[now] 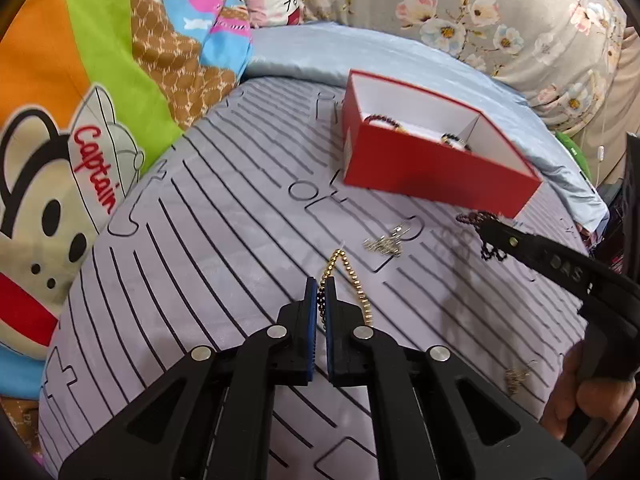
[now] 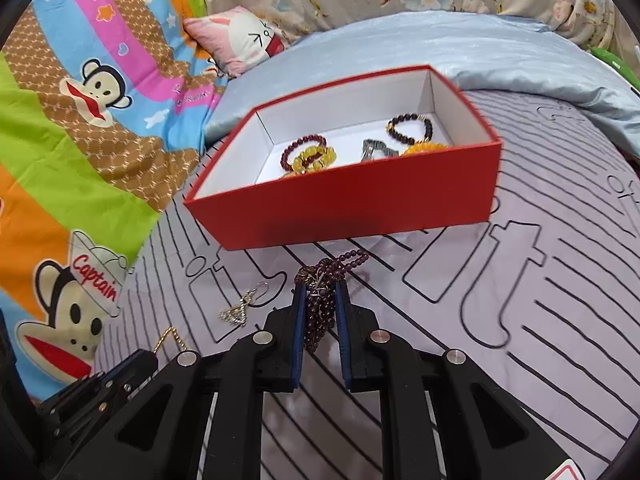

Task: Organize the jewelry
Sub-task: 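Grasp the gold chain with left tool while right tool grasps the dark purple bead necklace, then carry the gold chain and bead necklace over the red box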

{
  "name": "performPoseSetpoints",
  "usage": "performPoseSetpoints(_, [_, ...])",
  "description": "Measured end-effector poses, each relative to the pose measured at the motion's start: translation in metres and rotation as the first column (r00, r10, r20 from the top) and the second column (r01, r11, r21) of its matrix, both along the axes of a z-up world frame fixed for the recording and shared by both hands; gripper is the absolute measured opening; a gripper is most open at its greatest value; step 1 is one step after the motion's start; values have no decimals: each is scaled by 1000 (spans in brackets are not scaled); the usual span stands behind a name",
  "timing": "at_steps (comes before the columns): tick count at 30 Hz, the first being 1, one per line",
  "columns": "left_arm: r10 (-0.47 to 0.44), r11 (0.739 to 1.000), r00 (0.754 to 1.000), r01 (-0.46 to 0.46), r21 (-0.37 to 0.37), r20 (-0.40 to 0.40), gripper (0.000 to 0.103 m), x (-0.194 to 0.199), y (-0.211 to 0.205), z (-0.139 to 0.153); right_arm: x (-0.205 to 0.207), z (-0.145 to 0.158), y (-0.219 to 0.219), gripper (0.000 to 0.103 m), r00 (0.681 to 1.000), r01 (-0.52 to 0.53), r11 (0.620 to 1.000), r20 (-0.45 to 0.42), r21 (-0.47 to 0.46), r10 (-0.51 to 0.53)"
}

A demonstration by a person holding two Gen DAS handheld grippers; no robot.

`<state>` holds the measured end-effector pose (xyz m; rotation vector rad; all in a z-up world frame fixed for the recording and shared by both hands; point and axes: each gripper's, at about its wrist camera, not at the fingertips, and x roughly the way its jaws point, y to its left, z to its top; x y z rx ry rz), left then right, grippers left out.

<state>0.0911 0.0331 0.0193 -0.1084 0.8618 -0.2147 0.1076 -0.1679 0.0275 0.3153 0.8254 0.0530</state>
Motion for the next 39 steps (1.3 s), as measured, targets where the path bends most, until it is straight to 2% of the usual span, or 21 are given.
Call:
performPoseSetpoints(11, [-48, 998, 997, 50, -35, 68, 3, -23, -17, 44, -55, 34, -16, 13, 998, 7, 1000, 61, 21, -8])
performPoseSetpoints(19, [-75, 996, 991, 80, -45, 114, 3, -20, -34, 74, -64, 61, -32, 13, 993, 19, 1000, 119, 10, -20])
performPoseSetpoints(28, [-104, 993, 978, 111, -29, 180, 3, 16, -51, 102, -28, 89, -43, 13, 986, -2, 1000, 168, -25, 7])
performPoseSetpoints(33, [-119, 992, 971, 123, -9, 207, 3, 49, -65, 109, 8, 91, -45, 13, 985, -12, 998, 168, -65, 23])
performPoseSetpoints(39, [-130, 991, 973, 135, -14, 189, 3, 90, -78, 103, 50, 82, -48, 13, 989, -27, 997, 145, -77, 38])
